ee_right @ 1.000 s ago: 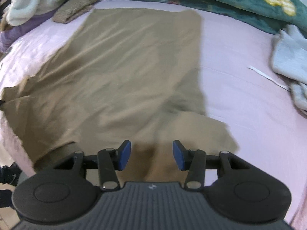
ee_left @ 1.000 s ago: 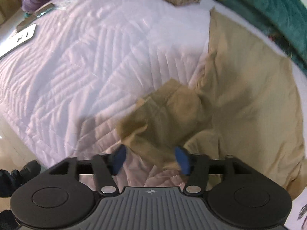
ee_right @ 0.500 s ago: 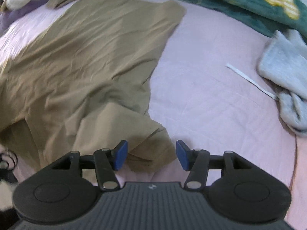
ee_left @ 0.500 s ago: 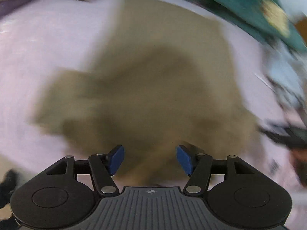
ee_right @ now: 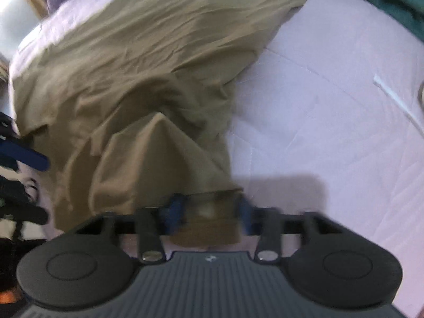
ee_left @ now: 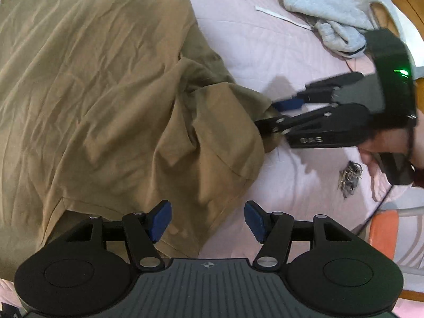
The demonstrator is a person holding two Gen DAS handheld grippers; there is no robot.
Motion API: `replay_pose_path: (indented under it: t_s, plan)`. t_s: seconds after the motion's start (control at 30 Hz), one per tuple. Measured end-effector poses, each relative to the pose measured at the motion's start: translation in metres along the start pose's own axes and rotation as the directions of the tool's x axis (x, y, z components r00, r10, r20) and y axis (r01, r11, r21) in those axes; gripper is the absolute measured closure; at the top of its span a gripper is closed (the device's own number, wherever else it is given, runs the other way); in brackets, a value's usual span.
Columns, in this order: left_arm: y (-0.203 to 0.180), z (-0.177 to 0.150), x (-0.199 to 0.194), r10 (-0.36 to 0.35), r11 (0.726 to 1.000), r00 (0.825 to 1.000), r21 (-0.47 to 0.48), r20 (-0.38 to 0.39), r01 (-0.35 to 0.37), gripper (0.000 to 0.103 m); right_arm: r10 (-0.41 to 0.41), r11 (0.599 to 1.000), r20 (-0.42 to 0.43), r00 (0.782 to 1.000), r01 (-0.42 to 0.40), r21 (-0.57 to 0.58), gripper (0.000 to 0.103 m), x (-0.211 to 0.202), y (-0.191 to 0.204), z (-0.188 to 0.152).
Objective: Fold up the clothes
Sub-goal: 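Grasp the shirt hem with the right gripper and drag it across the bed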
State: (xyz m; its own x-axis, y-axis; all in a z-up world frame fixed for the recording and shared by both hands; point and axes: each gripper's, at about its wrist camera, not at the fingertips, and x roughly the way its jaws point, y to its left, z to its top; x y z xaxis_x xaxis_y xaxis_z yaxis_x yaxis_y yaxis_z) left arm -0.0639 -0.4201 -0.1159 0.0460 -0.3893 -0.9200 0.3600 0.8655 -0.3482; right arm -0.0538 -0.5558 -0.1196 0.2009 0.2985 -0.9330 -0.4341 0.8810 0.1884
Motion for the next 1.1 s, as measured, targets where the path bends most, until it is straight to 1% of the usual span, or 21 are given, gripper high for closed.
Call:
replay_pose_path:
  t_s: [0.03,0.1,0.17,0.23,0.33,0.43,0.5,0.6,0.67,0.73,0.8,0.83,0.87,0.93,0.97,1.0,1.03,1.07,1.1]
  plan:
    - [0.0,0.002,0.002,0.002,1.0,1.0,0.0,-0.003,-0.002,0.04,0.001,1.0,0.006,1.0,0.0,-0.003,0.093,-0.004,0.0,-0.003]
    - [-0.001,0.005,0.004,0.009,1.0,1.0,0.007,-0.007,-0.009,0.04,0.011,1.0,0.025,1.0,-0.011,-0.007,0.096,-0.014,0.0,-0.008]
    - [-0.003,0.008,0.002,0.003,1.0,1.0,0.011,-0.013,-0.003,0.04,0.001,1.0,0.044,0.999,-0.001,-0.021,0.097,-0.028,0.002,-0.013]
    - [-0.009,0.01,0.0,-0.004,0.999,1.0,0.035,-0.019,0.004,0.04,-0.021,0.999,0.071,0.997,0.023,-0.028,0.097,-0.045,0.003,-0.018]
    - [-0.016,0.007,-0.004,-0.024,0.997,0.999,0.072,-0.031,0.026,0.04,-0.077,0.996,0.117,0.99,0.082,-0.036,0.097,-0.073,0.003,-0.027]
    - [-0.019,0.003,-0.006,-0.041,0.995,0.998,0.087,-0.046,0.045,0.04,-0.159,0.981,0.152,0.975,0.173,-0.082,0.098,-0.095,0.001,-0.042]
    - [-0.02,0.0,-0.006,-0.051,0.994,0.997,0.098,-0.056,0.056,0.04,-0.205,0.971,0.153,0.967,0.221,-0.092,0.098,-0.1,-0.005,-0.057]
    - [-0.02,-0.006,-0.006,-0.056,0.992,0.996,0.107,-0.071,0.063,0.04,-0.24,0.969,0.072,0.968,0.244,-0.046,0.098,-0.09,-0.025,-0.075]
    - [-0.016,-0.011,-0.009,-0.066,0.993,0.994,0.088,-0.082,0.073,0.04,-0.255,0.966,0.06,0.965,0.257,-0.028,0.098,-0.087,-0.026,-0.078]
    - [-0.008,-0.015,-0.016,-0.071,0.996,0.993,0.052,-0.09,0.076,0.04,-0.27,0.962,0.082,0.959,0.272,-0.01,0.092,-0.088,-0.017,-0.072]
    - [0.001,-0.021,-0.026,-0.081,0.997,0.992,0.013,-0.096,0.082,0.04,-0.262,0.963,0.116,0.958,0.268,-0.039,0.071,-0.086,-0.003,-0.062]
    - [0.006,-0.025,-0.03,-0.079,0.997,0.992,0.004,-0.101,0.08,0.04,-0.259,0.96,0.137,0.956,0.271,-0.075,0.063,-0.085,0.004,-0.058]
    - [0.011,-0.03,-0.033,-0.073,0.997,0.992,0.001,-0.104,0.074,0.04,-0.266,0.95,0.159,0.951,0.286,-0.121,0.052,-0.082,0.011,-0.054]
    - [0.019,-0.036,-0.036,-0.054,0.999,0.992,-0.007,-0.11,0.054,0.04,-0.288,0.918,0.203,0.936,0.33,-0.219,0.051,-0.075,0.026,-0.045]
    - [0.023,-0.037,-0.035,-0.046,0.999,0.993,-0.014,-0.113,0.045,0.04,-0.289,0.902,0.217,0.932,0.341,-0.265,0.05,-0.071,0.031,-0.039]
    - [0.026,-0.037,-0.032,-0.042,0.999,0.993,-0.022,-0.113,0.04,0.04,-0.283,0.886,0.225,0.932,0.344,-0.31,0.049,-0.067,0.035,-0.034]
    - [0.029,-0.036,-0.03,-0.037,0.999,0.993,-0.03,-0.111,0.034,0.04,-0.274,0.867,0.216,0.937,0.338,-0.366,0.046,-0.06,0.039,-0.029]
    - [0.031,-0.034,-0.027,-0.033,0.999,0.994,-0.037,-0.108,0.029,0.04,-0.264,0.843,0.193,0.945,0.323,-0.43,0.038,-0.053,0.042,-0.025]
    - [0.034,-0.033,-0.025,-0.033,0.998,0.994,-0.048,-0.104,0.028,0.04,-0.262,0.813,0.176,0.949,0.316,-0.489,0.037,-0.045,0.045,-0.022]
